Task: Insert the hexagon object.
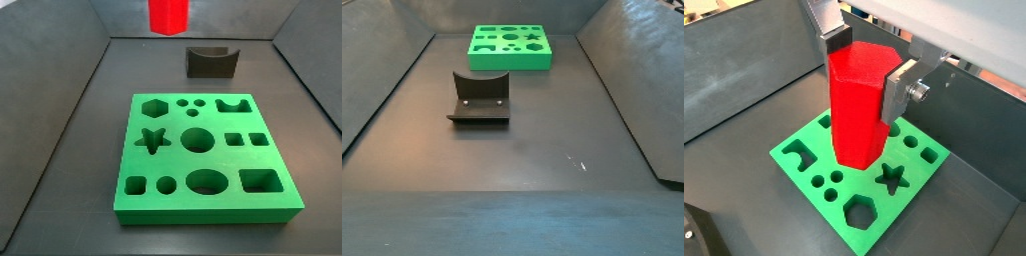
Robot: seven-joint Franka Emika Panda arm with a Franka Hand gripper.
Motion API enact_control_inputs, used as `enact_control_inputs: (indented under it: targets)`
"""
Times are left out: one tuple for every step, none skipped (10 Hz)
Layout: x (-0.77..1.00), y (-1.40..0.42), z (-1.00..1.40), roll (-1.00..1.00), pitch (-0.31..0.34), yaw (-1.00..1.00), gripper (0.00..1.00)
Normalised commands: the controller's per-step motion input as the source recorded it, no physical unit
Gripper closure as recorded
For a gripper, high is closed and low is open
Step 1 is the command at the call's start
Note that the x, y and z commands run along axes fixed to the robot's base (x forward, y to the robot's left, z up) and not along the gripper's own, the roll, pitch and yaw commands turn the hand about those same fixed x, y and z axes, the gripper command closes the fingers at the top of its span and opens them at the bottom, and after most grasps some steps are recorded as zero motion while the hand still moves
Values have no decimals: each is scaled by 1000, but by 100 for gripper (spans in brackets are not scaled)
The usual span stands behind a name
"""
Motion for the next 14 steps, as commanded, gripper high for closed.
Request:
enact_control_inputs:
  targets:
    - [-394, 0, -1000, -1, -46, 77, 100]
    - [-383, 0, -1000, -1, -40, 89, 100]
    - [-246, 37, -1000, 0, -44, 97, 100]
    - [123, 169, -1000, -51, 0, 0, 100]
    - [166, 171, -1000, -64, 0, 6, 100]
    - [69, 114, -1000, -50, -51, 11, 100]
    - [46, 114, -1000, -79, -44, 0, 100]
    - [74, 131, -1000, -74, 0, 0, 100]
    - [23, 86, -937, -19, 0, 0, 100]
    - [0, 69, -777, 0, 0, 26, 100]
    - [0, 109, -726, 0, 0, 54, 100]
    - [0, 106, -711, 0, 0, 49, 100]
    - [206, 143, -740, 0, 3, 0, 100]
    - [323, 69, -780, -10, 20, 0, 100]
